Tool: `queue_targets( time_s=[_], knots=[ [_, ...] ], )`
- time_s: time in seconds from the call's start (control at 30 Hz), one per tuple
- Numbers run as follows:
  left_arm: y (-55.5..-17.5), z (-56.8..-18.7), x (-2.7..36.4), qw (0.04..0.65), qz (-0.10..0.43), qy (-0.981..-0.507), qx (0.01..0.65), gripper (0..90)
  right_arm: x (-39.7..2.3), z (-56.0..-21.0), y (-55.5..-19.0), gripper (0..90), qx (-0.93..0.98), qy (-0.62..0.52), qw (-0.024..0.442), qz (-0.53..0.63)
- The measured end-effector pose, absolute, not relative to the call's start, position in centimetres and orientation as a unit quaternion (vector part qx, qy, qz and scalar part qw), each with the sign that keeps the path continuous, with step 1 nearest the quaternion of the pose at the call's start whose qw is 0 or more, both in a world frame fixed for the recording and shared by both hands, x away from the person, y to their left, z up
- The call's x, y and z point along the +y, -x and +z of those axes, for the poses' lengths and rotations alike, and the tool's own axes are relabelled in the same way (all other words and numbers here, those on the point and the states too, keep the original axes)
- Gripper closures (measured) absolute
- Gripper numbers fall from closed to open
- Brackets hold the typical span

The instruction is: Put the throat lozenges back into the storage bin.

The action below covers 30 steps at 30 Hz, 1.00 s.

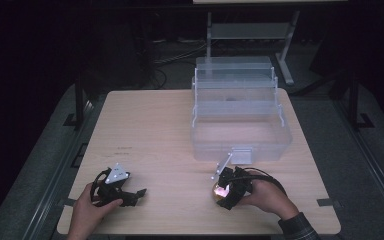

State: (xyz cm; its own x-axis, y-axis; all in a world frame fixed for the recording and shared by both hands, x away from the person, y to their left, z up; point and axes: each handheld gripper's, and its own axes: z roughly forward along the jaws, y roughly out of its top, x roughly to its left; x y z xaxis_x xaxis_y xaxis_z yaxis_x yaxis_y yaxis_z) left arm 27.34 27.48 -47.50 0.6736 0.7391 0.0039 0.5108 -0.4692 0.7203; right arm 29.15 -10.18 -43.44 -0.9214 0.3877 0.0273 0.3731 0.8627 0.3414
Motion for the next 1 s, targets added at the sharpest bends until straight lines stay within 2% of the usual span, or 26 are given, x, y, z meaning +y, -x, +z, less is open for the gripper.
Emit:
queue_targets(
  time_s=[1.0],
  knots=[
    [-27.3, -47.5, 27.5, 0.357, 0.16, -0.842, 0.371, 10.7, -13.9, -41.7, -28.9, 19.7, 0.955, -0.237, 0.024, 0.178]
  ],
)
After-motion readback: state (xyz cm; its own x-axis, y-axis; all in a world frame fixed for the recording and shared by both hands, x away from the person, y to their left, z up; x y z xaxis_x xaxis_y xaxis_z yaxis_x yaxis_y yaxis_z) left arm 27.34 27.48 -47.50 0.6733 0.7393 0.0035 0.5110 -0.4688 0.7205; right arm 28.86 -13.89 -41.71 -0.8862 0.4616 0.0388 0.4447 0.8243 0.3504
